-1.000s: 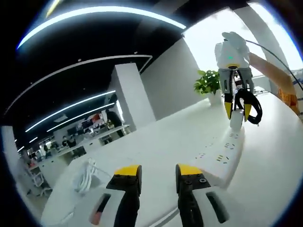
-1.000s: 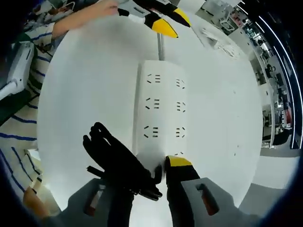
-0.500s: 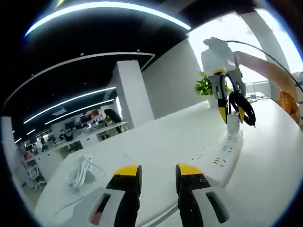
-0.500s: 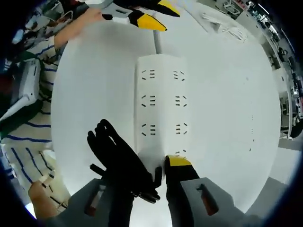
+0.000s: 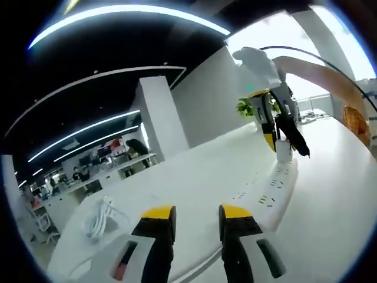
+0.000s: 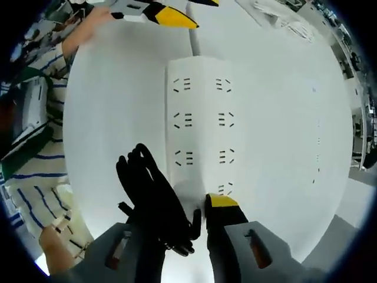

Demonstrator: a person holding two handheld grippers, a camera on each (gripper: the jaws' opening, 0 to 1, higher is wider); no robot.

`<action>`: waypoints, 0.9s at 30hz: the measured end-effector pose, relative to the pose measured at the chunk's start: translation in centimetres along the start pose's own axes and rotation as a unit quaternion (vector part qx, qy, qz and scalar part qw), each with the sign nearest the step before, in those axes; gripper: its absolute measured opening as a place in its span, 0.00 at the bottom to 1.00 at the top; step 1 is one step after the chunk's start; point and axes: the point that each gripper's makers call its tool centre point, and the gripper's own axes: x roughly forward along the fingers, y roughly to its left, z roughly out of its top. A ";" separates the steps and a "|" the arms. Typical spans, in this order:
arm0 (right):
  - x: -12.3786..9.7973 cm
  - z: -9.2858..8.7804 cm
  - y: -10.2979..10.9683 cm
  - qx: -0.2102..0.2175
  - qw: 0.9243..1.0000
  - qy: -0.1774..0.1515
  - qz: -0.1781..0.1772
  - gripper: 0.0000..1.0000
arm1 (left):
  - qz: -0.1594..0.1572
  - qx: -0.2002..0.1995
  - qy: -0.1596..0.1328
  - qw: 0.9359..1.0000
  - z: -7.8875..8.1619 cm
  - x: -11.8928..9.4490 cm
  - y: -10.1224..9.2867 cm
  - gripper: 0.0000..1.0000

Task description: Straighten the power strip on the desk, plug the charger into it

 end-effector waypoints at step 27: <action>0.3 -0.1 0.2 0.006 0.999 0.022 -0.022 0.23 | -0.020 0.010 0.009 1.000 0.1 0.2 -1.6 0.29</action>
